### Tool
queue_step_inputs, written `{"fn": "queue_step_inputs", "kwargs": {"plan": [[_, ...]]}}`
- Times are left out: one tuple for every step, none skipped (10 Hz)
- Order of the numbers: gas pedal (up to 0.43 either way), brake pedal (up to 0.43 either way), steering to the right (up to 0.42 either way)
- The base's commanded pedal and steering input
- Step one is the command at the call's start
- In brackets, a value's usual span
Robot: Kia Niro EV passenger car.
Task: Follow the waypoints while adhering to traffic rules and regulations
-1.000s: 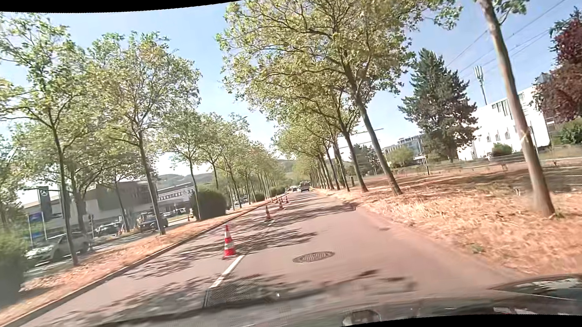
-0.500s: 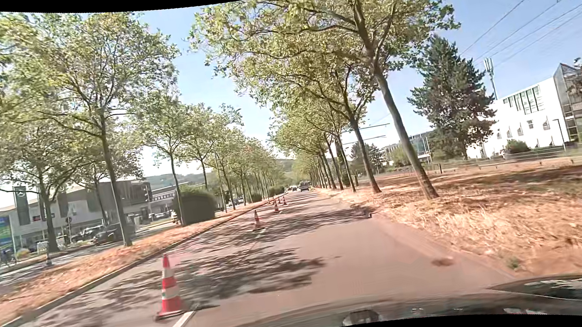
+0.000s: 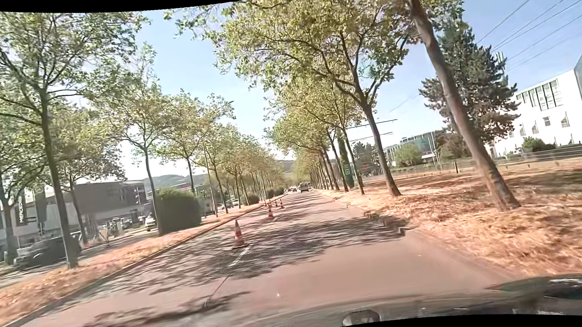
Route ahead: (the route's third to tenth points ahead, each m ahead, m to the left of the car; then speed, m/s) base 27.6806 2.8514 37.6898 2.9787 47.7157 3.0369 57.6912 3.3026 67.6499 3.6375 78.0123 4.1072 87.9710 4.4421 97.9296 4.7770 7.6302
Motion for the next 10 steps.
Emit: {"fn": "queue_step_inputs", "kwargs": {"plan": [[0.067, 0.0, -0.002], [0.067, 0.0, -0.002], [0.067, 0.0, -0.002], [0.067, 0.0, -0.002], [0.067, 0.0, -0.002], [0.067, 0.0, -0.002], [0.067, 0.0, -0.002], [0.067, 0.0, -0.002], [0.067, 0.0, -0.002], [0.067, 0.0, -0.002]]}}
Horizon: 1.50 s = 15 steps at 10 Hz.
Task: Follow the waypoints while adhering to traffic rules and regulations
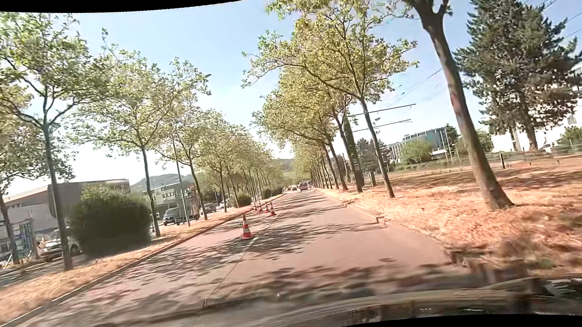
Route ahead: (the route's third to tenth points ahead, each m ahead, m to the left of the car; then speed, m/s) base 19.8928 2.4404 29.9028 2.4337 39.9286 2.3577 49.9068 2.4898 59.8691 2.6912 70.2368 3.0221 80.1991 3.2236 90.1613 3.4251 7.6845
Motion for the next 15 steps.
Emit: {"fn": "queue_step_inputs", "kwargs": {"plan": [[0.067, 0.0, -0.001], [0.067, 0.0, -0.002], [0.067, 0.0, -0.001], [0.067, 0.0, -0.002], [0.067, 0.0, -0.002], [0.067, 0.0, -0.002], [0.067, 0.0, -0.001], [0.067, 0.0, -0.001], [0.067, 0.0, -0.001], [0.067, 0.0, -0.002], [0.067, 0.0, -0.002], [0.067, 0.0, -0.002], [0.067, 0.0, -0.002], [0.067, 0.0, -0.001], [0.067, 0.0, -0.001]]}}
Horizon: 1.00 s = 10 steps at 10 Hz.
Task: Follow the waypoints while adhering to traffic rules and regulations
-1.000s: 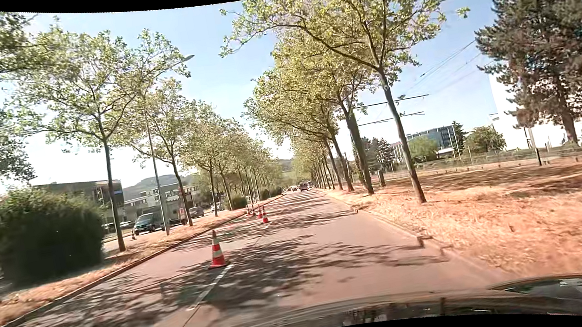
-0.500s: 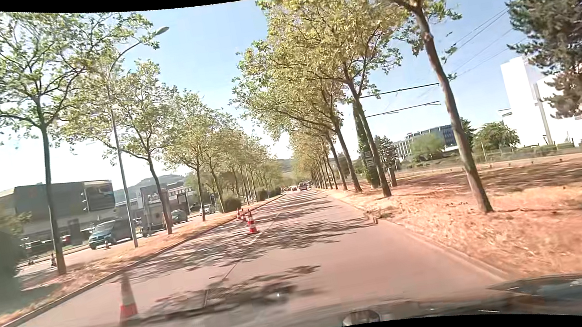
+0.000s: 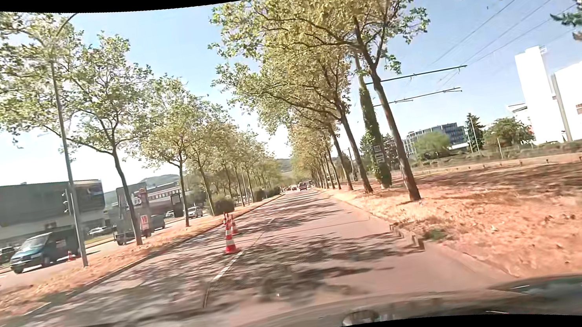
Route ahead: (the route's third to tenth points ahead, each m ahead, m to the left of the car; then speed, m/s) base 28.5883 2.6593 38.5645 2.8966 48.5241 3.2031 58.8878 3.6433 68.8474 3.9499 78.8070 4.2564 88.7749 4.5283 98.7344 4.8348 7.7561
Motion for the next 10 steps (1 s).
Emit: {"fn": "queue_step_inputs", "kwargs": {"plan": [[0.067, 0.0, -0.002], [0.079, 0.0, -0.001], [0.079, 0.0, -0.002], [0.079, 0.0, -0.001], [0.079, 0.0, -0.002], [0.079, 0.0, -0.001], [0.079, 0.0, -0.002], [0.079, 0.0, -0.002], [0.098, 0.0, -0.001], [0.11, 0.0, -0.002]]}}
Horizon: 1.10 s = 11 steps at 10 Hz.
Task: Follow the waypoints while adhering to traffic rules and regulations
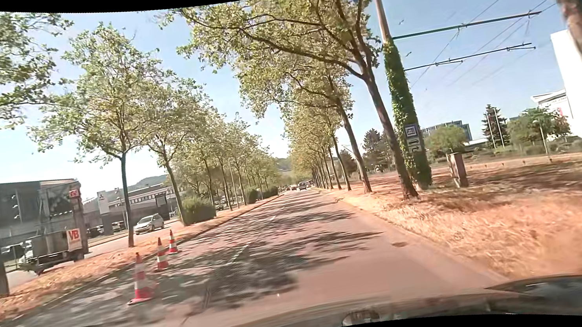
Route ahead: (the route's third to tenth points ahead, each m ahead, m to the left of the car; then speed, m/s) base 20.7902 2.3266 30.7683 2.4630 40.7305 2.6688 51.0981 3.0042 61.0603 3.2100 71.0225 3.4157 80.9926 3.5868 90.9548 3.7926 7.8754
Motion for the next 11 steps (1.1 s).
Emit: {"fn": "queue_step_inputs", "kwargs": {"plan": [[0.118, 0.0, -0.001], [0.138, 0.0, -0.002], [0.15, 0.0, -0.002], [0.169, 0.0, -0.002], [0.169, 0.0, -0.001], [0.189, 0.0, -0.002], [0.189, 0.0, -0.001], [0.189, 0.0, -0.001], [0.197, 0.0, -0.001], [0.209, 0.0, -0.001], [0.209, 0.0, -0.002]]}}
